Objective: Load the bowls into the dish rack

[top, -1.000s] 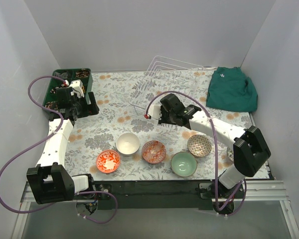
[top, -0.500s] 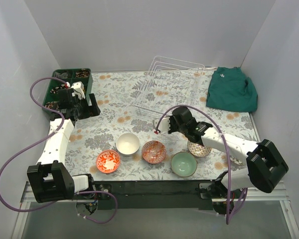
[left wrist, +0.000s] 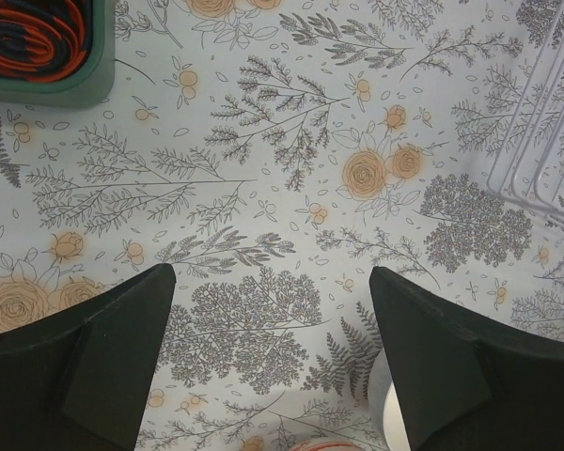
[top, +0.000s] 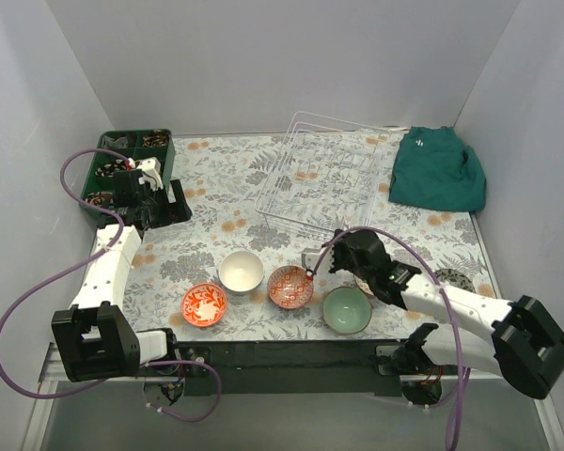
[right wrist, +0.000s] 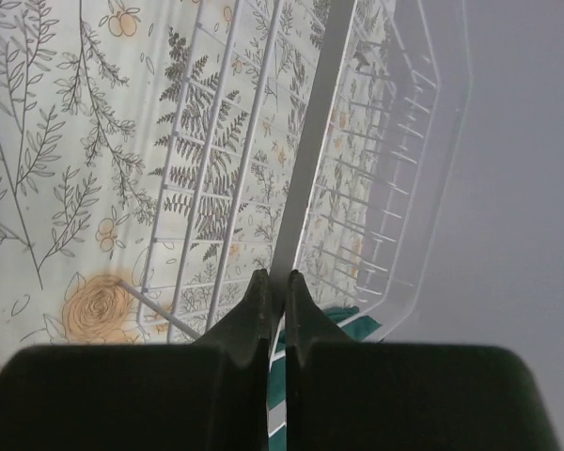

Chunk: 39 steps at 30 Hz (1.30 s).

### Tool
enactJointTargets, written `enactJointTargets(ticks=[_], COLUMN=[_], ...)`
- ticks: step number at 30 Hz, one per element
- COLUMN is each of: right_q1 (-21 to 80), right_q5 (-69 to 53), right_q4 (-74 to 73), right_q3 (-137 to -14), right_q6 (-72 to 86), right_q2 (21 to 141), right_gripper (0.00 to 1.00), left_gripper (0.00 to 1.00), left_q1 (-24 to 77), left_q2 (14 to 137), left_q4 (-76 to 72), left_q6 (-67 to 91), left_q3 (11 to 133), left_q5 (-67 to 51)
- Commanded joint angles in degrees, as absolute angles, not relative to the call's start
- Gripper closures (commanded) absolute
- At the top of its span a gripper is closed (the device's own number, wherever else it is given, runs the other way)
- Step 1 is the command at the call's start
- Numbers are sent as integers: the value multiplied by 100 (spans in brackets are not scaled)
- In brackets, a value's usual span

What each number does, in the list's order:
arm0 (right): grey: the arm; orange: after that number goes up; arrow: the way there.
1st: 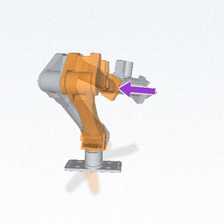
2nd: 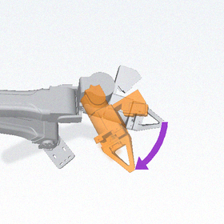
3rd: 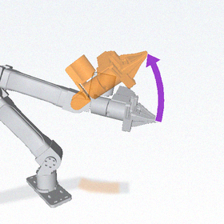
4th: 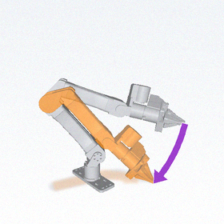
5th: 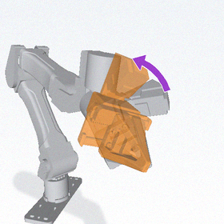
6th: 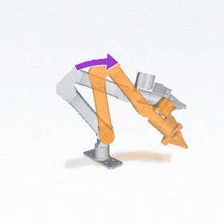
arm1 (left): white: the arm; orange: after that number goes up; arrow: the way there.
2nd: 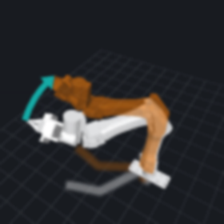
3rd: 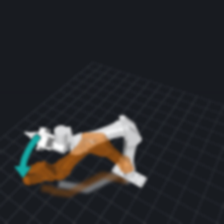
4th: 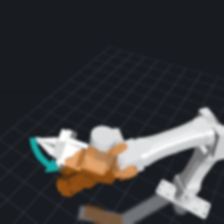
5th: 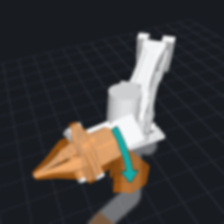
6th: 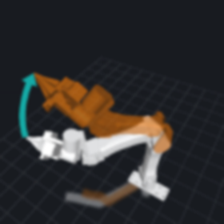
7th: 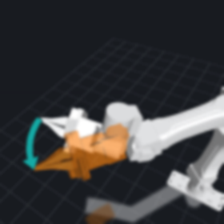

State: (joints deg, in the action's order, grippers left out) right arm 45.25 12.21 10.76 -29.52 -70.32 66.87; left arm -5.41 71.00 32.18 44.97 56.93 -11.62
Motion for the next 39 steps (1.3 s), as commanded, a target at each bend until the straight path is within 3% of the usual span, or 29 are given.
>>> enactJointTargets(ticks=[1,8,22,39], right_q1=[4755,4755,4632,3454], right_q5=[580,721,-352,-528], right_q4=[-89,130,-439,-431], right_q3=[-2162,-2320,-2100,-3269], right_q6=[-7506,-7312,-8754,-8957], right_q2=[6513,6671,5880,7189], right_gripper=[99,99,99,99], left_gripper=[15,15,16,15], left_q1=[-519,-519,-510,-518], left_q2=[7119,7119,6847,6987], left_q4=[3138,3138,3164,3190], left_q6=[4535,4535,4474,4447], left_q3=[5669,5713,5432,5625], left_q5=[-1257,-1230,-1187,-1327])
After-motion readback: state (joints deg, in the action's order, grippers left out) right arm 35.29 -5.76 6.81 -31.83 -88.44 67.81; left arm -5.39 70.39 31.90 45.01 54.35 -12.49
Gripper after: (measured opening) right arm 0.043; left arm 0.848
